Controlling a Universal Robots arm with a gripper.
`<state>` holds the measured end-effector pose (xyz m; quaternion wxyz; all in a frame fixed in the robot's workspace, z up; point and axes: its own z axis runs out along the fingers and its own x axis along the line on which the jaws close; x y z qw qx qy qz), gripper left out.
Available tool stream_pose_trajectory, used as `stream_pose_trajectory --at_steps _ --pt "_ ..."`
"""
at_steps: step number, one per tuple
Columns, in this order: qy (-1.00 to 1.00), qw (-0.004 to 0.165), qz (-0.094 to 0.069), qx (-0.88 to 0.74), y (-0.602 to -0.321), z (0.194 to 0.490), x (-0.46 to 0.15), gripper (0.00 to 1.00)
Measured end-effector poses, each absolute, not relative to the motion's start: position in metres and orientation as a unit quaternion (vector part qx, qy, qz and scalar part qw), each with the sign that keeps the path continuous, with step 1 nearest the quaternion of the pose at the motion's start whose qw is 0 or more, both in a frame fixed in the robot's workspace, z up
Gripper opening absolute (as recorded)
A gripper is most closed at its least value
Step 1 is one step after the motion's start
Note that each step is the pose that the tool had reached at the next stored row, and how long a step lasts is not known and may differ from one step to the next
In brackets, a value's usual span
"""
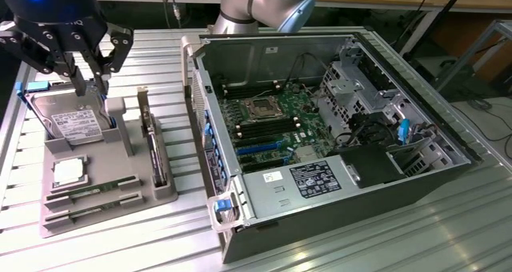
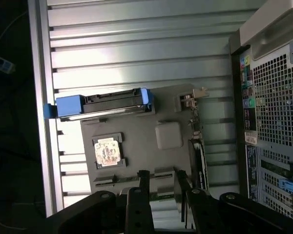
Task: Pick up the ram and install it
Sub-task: 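Reach for the ram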
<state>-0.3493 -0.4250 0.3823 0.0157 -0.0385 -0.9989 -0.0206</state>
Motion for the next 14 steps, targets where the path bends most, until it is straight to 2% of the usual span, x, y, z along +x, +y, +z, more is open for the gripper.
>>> stream_pose_trajectory --at_steps 14 --pt "-0.999 0.02 -0.021 -0.039 -0.432 0.382 -0.376 0.34"
